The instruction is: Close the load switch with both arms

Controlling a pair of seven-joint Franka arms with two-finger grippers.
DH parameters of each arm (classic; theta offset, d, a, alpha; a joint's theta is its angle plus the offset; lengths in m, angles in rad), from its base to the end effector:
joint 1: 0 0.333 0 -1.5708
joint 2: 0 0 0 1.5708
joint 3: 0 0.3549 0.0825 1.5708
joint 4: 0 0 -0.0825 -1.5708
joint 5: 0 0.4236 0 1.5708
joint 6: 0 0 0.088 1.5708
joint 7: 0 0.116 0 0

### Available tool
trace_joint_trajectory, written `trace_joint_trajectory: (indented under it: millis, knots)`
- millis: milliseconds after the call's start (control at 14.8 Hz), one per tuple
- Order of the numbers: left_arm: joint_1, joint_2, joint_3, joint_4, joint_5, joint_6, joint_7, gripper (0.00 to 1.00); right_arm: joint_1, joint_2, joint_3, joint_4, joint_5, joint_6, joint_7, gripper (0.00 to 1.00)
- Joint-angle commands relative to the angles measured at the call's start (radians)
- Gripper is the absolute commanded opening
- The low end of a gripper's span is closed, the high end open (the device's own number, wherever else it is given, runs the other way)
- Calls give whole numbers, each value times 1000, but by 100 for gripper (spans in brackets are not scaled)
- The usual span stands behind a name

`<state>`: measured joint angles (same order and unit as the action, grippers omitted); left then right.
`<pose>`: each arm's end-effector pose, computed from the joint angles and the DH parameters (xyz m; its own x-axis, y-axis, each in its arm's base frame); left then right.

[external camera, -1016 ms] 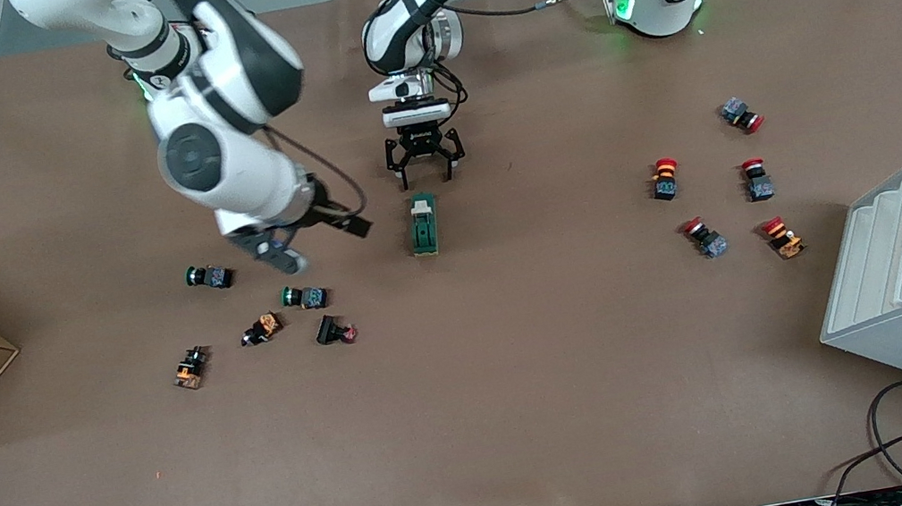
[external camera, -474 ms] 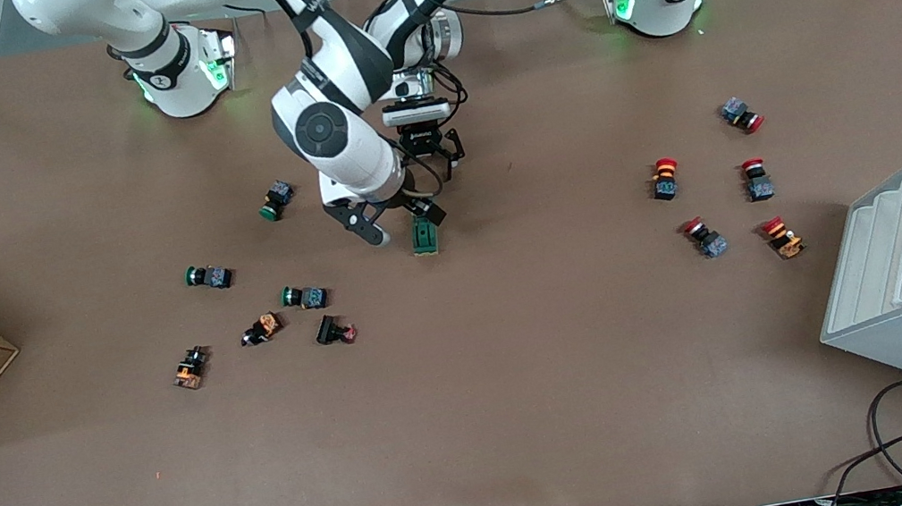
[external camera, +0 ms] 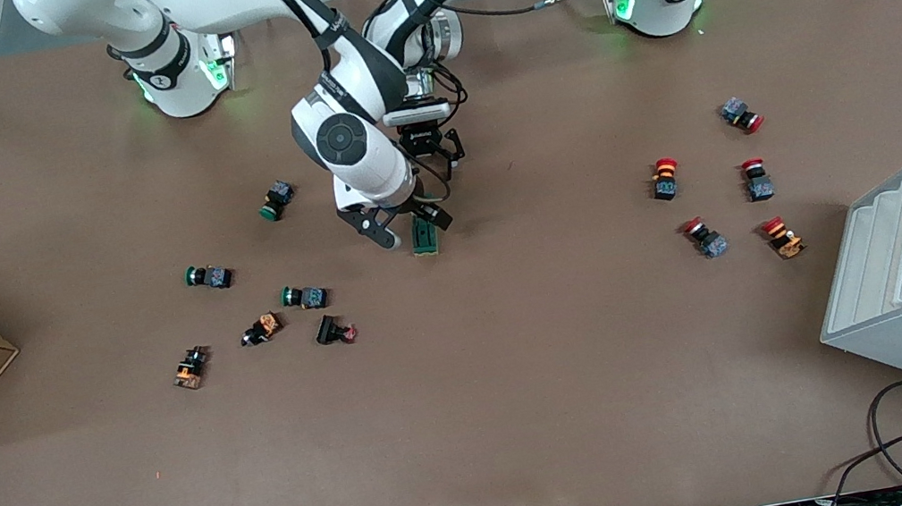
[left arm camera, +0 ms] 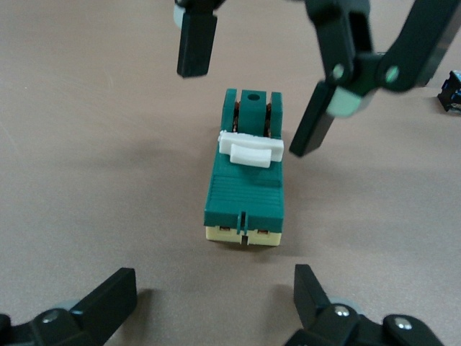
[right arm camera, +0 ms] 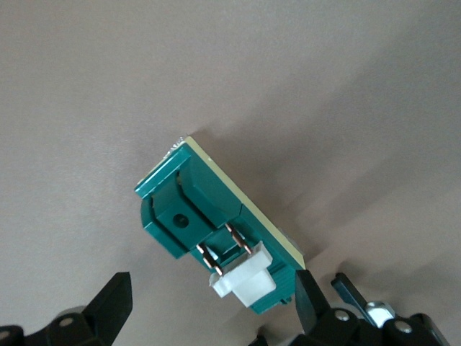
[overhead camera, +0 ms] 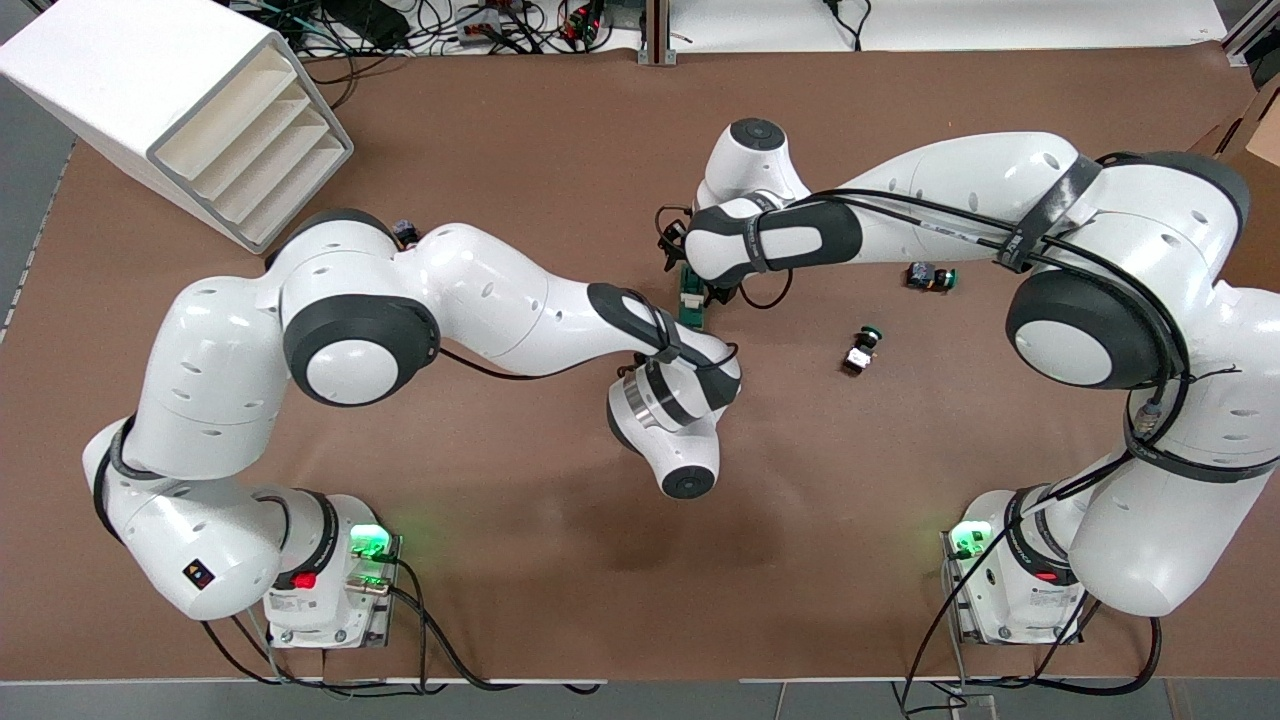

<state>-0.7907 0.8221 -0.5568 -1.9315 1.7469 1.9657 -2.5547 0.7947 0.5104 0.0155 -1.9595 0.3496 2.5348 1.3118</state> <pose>0.2100 -0.5988 0.0834 0.6011 0.0369 0.7983 0.0029 -0.9990 0.0440 0.4627 0.4826 0.2119 0.6983 -0.6859 -0.2048 -0.7110 -0.6978 -0.0872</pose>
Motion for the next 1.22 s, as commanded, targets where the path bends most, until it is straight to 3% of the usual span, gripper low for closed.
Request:
trace_joint_trajectory:
  millis: [0,474,1151]
  knots:
    - [-10,54,8,49,29,9,-16,97,23,16,-11,-4,22,42,3,100]
    - [-10,54,14,51,29,9,-16,97,41,56,-9,2,23,107,6,100]
    - [-7,49,14,58,29,9,-10,97,-5,54,-12,73,23,93,57,100]
